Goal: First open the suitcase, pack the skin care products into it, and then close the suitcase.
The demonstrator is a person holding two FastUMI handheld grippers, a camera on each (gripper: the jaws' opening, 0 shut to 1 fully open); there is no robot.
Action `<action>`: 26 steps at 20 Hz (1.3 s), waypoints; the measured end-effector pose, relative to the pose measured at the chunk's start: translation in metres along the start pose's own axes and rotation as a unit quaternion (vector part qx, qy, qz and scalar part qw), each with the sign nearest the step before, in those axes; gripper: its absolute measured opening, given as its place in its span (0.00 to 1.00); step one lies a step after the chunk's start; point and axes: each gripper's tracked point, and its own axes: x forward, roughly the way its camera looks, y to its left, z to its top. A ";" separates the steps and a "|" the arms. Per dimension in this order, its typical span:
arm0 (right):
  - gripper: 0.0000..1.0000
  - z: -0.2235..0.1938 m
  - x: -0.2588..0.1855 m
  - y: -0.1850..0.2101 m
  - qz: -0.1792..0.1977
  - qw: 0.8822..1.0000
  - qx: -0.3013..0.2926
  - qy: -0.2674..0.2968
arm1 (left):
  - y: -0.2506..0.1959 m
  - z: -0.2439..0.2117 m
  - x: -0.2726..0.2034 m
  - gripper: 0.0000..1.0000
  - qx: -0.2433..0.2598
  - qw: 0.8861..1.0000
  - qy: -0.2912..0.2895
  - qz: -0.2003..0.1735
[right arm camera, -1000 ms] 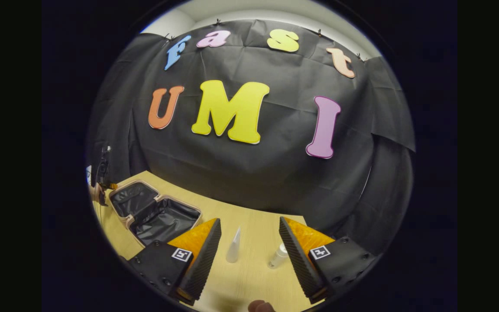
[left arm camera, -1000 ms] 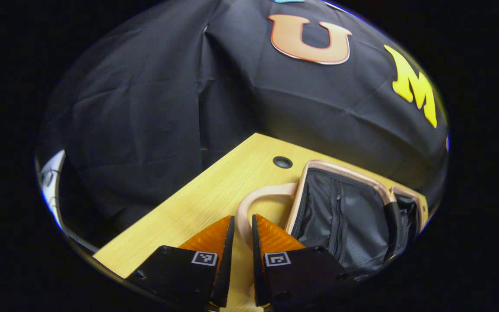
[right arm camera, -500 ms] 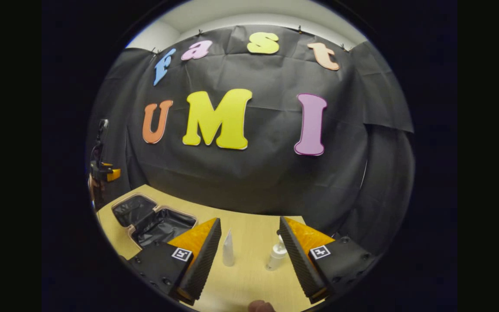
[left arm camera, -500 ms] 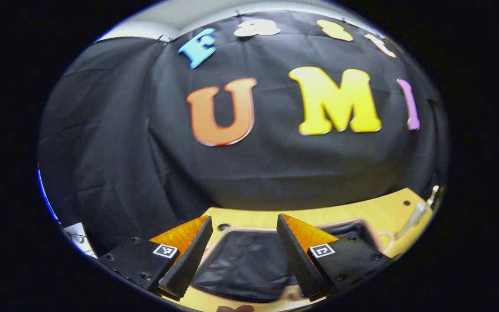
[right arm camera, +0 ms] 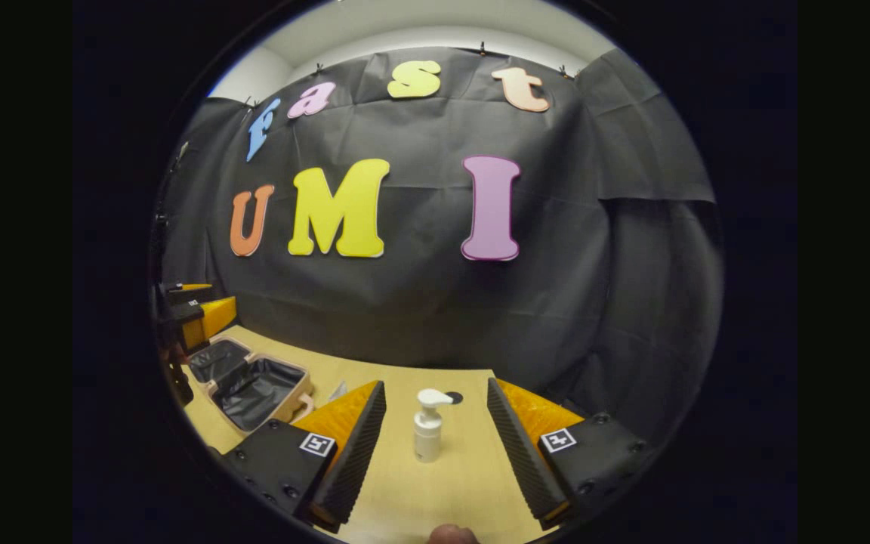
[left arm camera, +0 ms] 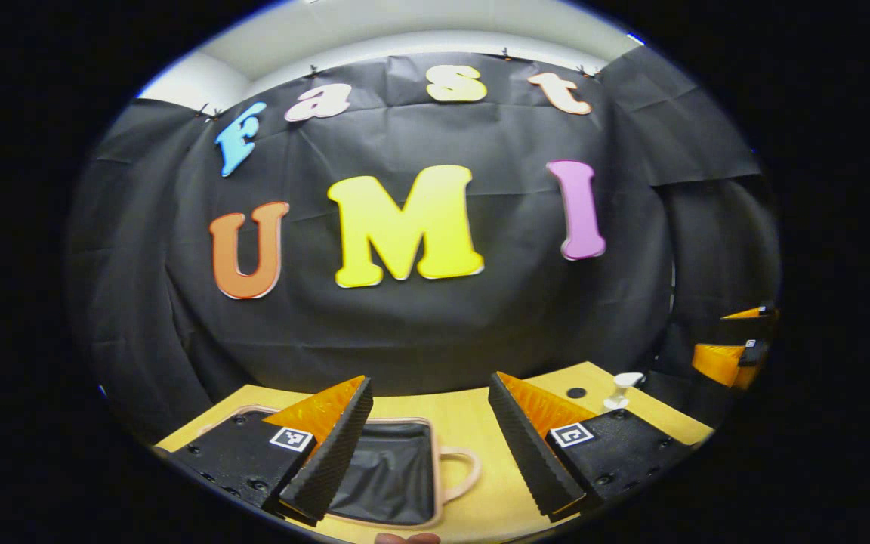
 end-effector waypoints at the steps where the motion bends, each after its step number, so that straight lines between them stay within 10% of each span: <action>1: 0.80 -0.004 -0.002 -0.008 -0.001 1.000 -0.005 0.004 | -0.019 -0.011 -0.002 0.98 -0.004 1.000 0.009 -0.012; 9: 0.80 -0.027 -0.004 -0.049 0.013 0.999 -0.031 0.030 | -0.110 -0.097 0.012 0.98 -0.026 0.996 0.074 -0.042; 22: 0.80 -0.060 -0.018 -0.078 -0.007 0.995 -0.043 0.087 | -0.131 -0.234 0.105 1.00 -0.005 0.984 0.173 -0.050; 26: 0.80 -0.060 -0.013 -0.084 -0.018 0.995 -0.036 0.091 | -0.131 -0.245 0.115 0.87 -0.022 0.978 0.198 -0.058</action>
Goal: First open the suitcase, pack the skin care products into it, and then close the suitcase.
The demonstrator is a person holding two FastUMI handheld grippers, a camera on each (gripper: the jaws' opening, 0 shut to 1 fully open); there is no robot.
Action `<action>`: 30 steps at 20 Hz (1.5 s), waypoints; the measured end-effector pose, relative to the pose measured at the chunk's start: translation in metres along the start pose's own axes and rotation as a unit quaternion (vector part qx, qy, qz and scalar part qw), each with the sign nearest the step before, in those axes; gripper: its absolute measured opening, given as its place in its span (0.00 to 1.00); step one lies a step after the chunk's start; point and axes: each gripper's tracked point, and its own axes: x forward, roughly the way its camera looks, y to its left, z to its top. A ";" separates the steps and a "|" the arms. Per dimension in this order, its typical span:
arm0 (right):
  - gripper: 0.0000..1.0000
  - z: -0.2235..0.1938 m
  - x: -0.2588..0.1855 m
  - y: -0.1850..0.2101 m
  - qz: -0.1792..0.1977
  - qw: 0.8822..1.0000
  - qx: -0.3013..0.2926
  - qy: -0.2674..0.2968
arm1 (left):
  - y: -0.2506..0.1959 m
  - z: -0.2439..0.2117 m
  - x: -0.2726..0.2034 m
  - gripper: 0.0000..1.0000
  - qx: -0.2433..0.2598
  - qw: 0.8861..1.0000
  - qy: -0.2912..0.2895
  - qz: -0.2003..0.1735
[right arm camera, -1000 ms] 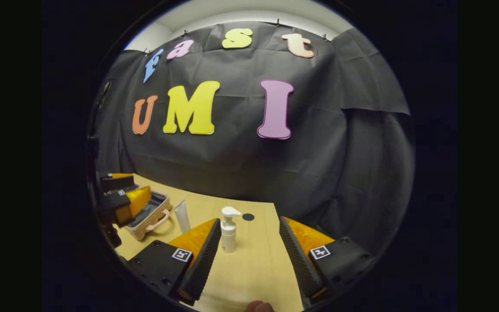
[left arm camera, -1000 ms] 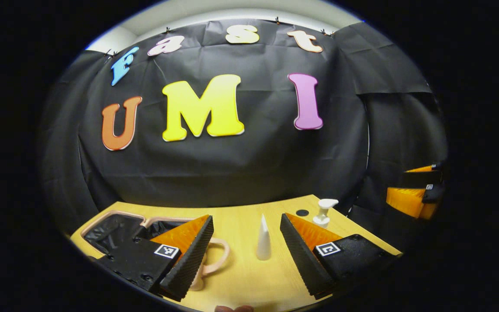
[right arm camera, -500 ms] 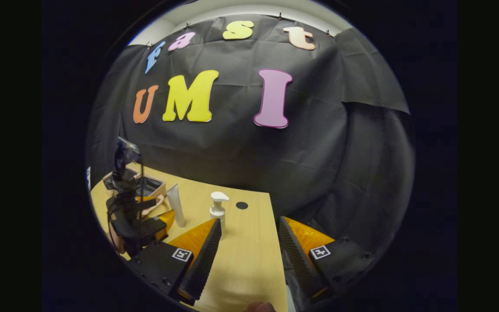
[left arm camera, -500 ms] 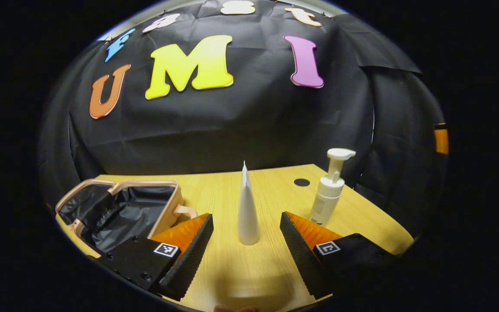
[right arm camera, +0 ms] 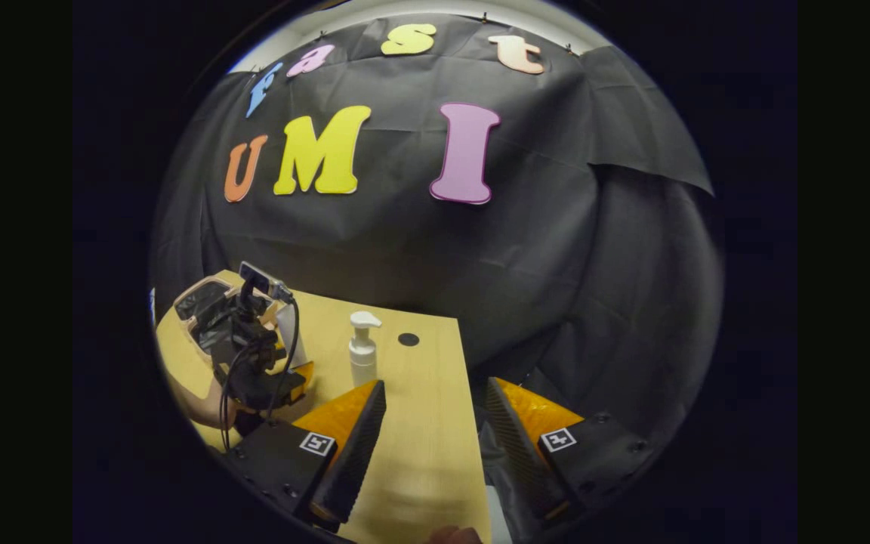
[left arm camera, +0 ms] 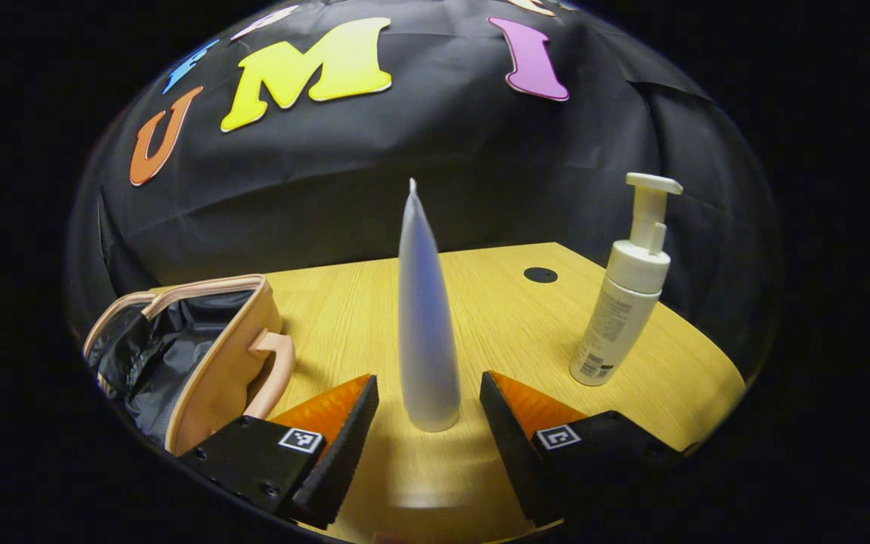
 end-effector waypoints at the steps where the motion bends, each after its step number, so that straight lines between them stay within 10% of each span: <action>1: 0.80 0.001 0.001 0.001 0.000 1.000 0.001 0.001 | 0.001 -0.002 0.003 0.84 -0.002 1.000 0.008 0.000; 6: 0.80 0.000 0.008 0.006 0.002 1.000 0.005 0.001 | -0.004 -0.006 0.011 0.51 -0.007 0.999 0.039 -0.017; 18: 0.80 -0.070 0.121 0.104 0.106 0.992 0.030 0.056 | 0.030 0.045 -0.109 0.48 -0.038 0.999 0.023 -0.024; 30: 0.78 -0.093 0.202 0.136 0.099 0.990 0.048 0.090 | 0.105 0.063 -0.187 0.48 -0.066 0.997 0.020 0.046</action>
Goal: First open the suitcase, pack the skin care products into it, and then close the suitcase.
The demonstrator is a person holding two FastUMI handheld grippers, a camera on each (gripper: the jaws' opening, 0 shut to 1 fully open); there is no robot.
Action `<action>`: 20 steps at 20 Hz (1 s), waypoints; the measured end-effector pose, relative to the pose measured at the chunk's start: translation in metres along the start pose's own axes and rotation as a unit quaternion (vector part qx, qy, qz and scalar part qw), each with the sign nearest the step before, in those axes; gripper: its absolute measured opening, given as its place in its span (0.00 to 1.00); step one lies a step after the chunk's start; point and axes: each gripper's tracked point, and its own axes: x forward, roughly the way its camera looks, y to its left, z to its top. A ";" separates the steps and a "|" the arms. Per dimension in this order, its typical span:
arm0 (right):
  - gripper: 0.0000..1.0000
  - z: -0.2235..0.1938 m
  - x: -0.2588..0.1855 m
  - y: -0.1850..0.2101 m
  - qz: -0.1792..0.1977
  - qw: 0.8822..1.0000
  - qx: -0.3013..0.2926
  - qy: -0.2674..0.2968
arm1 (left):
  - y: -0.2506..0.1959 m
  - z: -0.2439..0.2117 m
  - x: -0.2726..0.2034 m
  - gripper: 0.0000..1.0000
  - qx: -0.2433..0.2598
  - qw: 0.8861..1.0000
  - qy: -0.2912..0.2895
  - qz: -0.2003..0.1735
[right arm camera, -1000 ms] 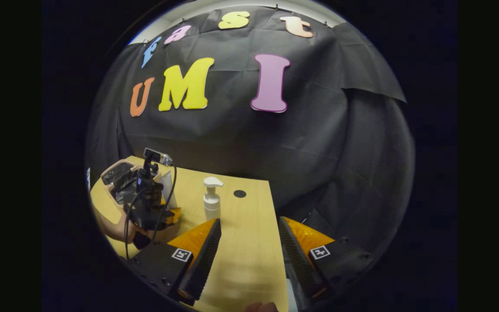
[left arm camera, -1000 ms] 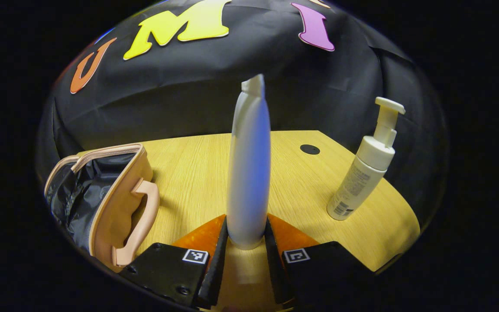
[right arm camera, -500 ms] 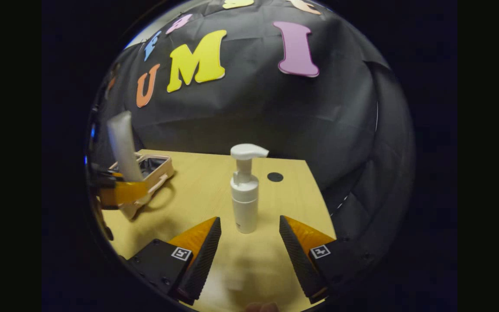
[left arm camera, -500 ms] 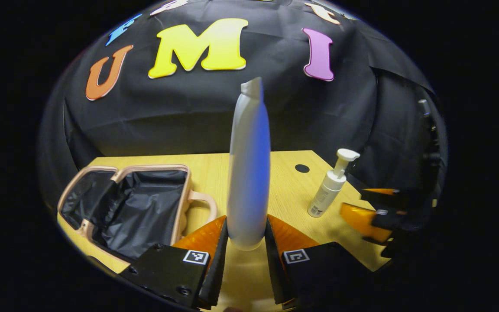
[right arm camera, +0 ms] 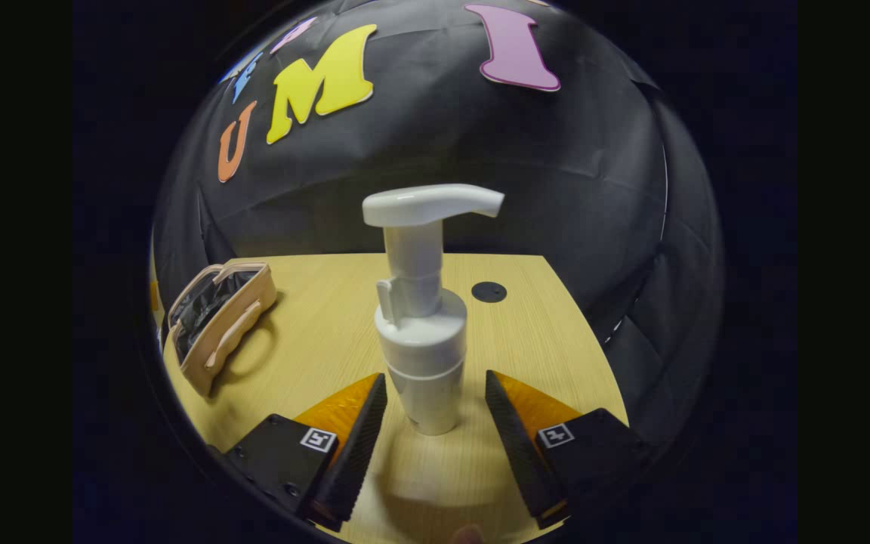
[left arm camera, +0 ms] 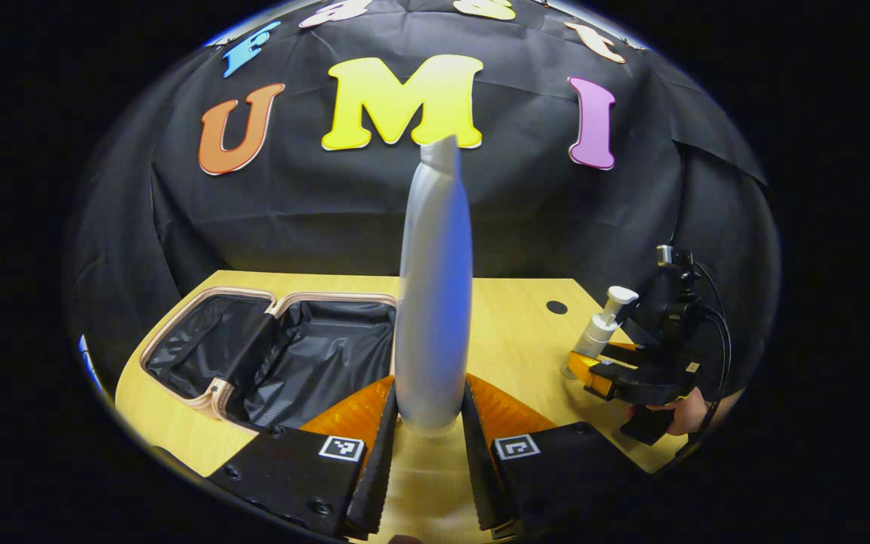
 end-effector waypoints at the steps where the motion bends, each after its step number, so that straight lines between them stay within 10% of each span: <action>1: 0.74 0.001 0.001 0.002 0.002 1.000 -0.006 -0.001 | 0.007 -0.001 -0.002 0.48 -0.002 1.000 0.004 0.005; 12: 0.49 0.010 -0.029 0.007 0.001 0.999 -0.040 0.018 | 0.099 0.014 0.004 0.48 -0.047 0.999 0.003 0.018; 20: 0.49 0.050 -0.130 0.042 0.044 0.998 -0.047 0.015 | 0.150 0.003 0.045 0.46 -0.003 0.994 0.058 -0.097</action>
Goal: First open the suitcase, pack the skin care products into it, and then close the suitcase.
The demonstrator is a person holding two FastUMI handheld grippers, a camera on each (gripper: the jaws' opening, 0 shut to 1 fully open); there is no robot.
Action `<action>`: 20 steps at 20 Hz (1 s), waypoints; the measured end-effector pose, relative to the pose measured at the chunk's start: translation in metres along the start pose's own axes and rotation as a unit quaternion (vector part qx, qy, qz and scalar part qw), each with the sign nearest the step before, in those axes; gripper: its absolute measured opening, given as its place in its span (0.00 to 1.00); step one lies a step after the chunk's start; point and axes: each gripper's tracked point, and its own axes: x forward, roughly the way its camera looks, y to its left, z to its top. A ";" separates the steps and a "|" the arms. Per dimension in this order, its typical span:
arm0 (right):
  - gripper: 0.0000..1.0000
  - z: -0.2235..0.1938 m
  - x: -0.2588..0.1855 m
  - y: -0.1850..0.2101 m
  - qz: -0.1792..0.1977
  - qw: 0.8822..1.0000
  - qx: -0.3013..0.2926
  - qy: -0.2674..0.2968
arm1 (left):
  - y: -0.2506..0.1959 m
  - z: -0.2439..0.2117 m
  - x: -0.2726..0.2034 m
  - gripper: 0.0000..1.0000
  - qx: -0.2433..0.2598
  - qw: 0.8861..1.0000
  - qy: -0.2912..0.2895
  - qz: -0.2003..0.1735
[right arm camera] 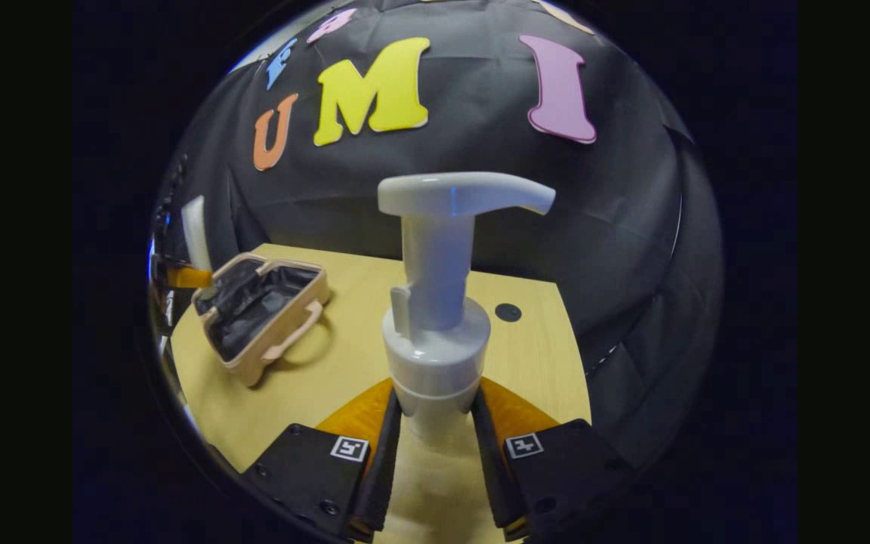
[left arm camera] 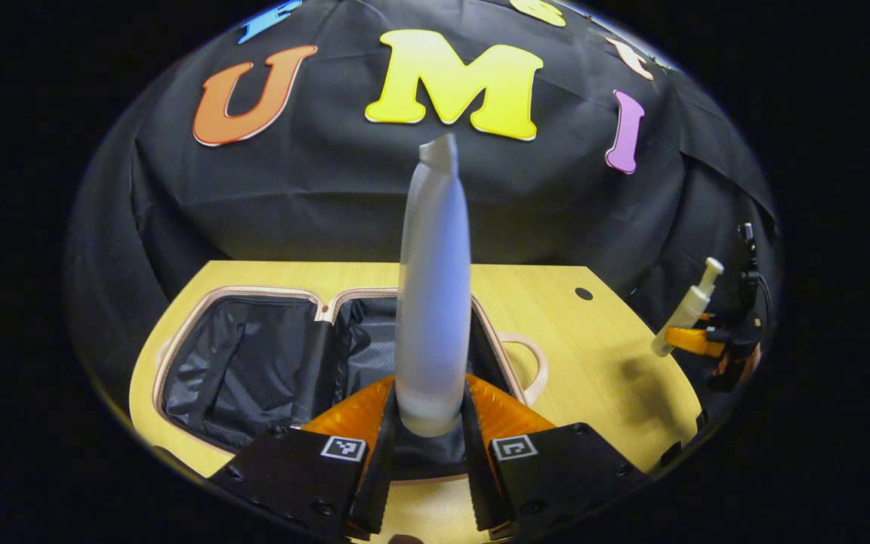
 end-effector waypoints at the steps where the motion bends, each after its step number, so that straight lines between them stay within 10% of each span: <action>1: 0.49 0.007 -0.014 0.005 0.004 1.000 0.007 -0.001 | 0.007 -0.002 0.008 0.53 -0.008 1.000 0.009 -0.012; 8: 0.49 0.055 -0.082 0.032 0.020 0.997 0.062 -0.030 | 0.063 -0.073 0.051 0.46 -0.031 0.977 0.210 -0.011; 19: 0.48 0.077 -0.093 0.097 0.057 0.997 0.031 -0.030 | 0.062 -0.091 0.071 0.45 -0.030 0.945 0.324 0.021; 20: 0.48 0.077 -0.087 0.108 0.069 0.997 0.025 -0.022 | 0.062 -0.091 0.067 0.55 -0.032 0.946 0.323 0.027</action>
